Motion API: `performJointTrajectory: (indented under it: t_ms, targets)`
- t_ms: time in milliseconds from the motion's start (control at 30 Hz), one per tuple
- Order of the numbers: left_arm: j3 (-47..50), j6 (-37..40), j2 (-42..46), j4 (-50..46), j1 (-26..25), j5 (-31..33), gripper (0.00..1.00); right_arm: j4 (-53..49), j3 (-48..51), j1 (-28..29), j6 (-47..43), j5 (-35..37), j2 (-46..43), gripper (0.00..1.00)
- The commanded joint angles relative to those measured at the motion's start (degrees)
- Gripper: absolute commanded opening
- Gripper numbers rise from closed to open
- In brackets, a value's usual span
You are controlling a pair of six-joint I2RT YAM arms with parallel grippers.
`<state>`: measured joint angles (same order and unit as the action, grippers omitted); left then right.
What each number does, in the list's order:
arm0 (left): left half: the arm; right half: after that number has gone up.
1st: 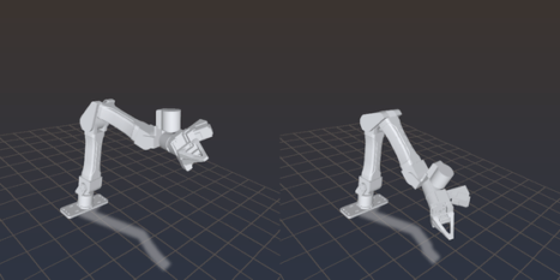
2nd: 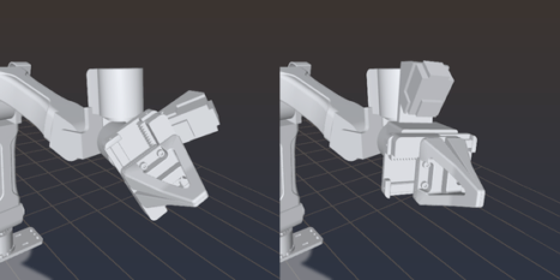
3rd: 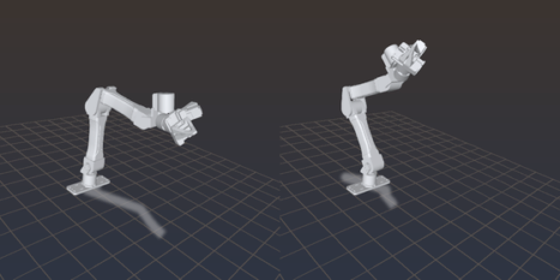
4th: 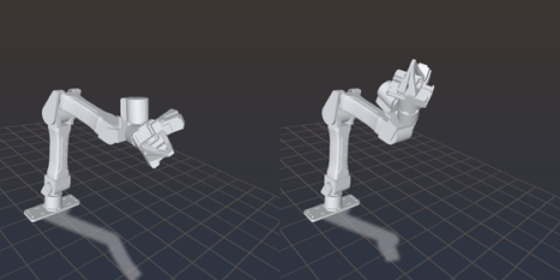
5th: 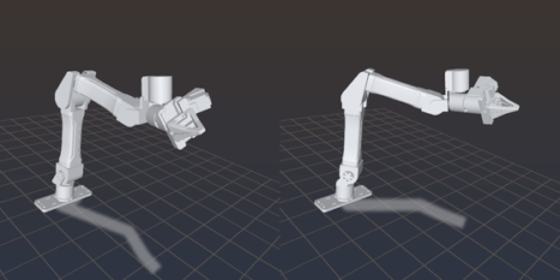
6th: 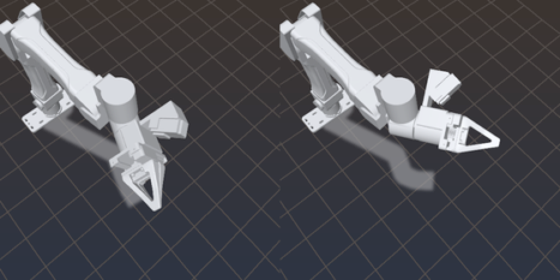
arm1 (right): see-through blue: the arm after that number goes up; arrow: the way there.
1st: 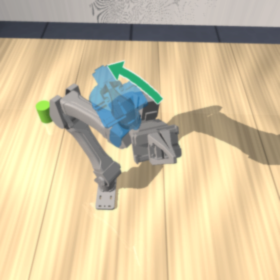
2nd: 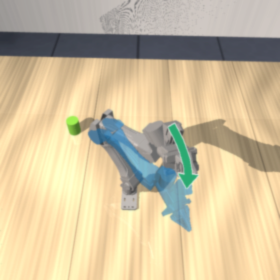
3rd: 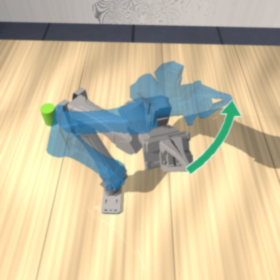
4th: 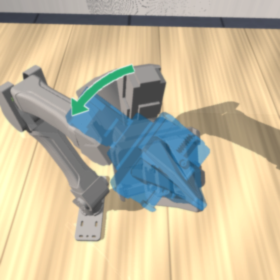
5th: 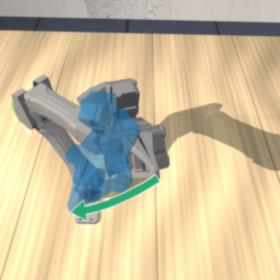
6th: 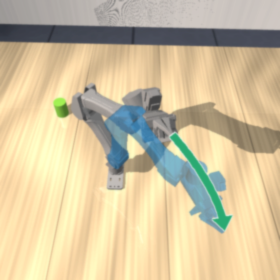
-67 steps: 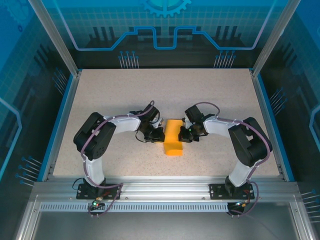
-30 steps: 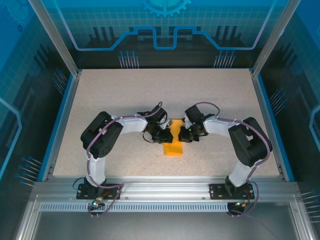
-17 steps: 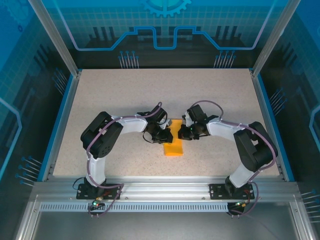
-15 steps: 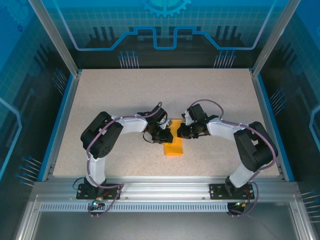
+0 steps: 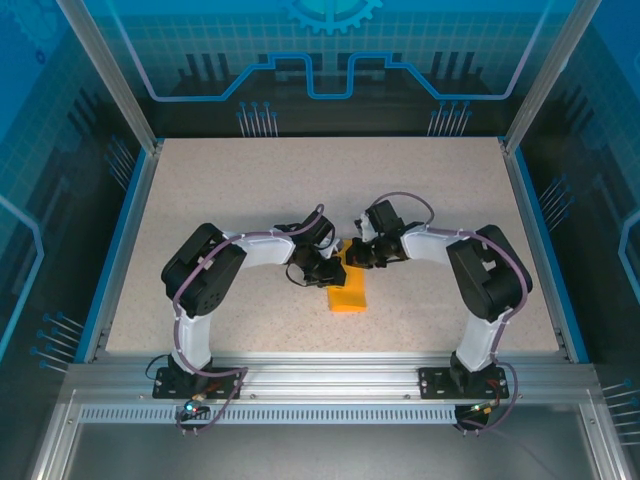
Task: Fold a paper plane with a square sheet of paper (fold left side to right side)
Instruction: Hold the square sheet of paper at the center of the table, then first fold the square sheet of paper in half at the center of the table.
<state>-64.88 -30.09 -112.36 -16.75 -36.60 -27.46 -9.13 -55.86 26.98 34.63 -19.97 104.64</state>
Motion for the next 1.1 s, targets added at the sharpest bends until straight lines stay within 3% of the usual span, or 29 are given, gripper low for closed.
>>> performJointTrajectory:
  t_ms: [0, 233, 1067]
  targets:
    - [1.78, 0.05, -2.08, -2.54, -0.96, 3.69, 0.16, -3.08, -2.01, -0.4, -0.66, 1.12, 2.52, 0.0]
    - [3.47, 0.15, -0.47, -2.12, -1.44, 3.03, 0.16, -7.99, -3.0, -0.88, 0.38, 3.6, 5.5, 0.0]
    - [17.96, -3.09, 11.03, 0.95, -8.9, 1.8, 0.15, -9.77, -1.59, -2.99, 0.79, 4.13, 6.17, 0.0]
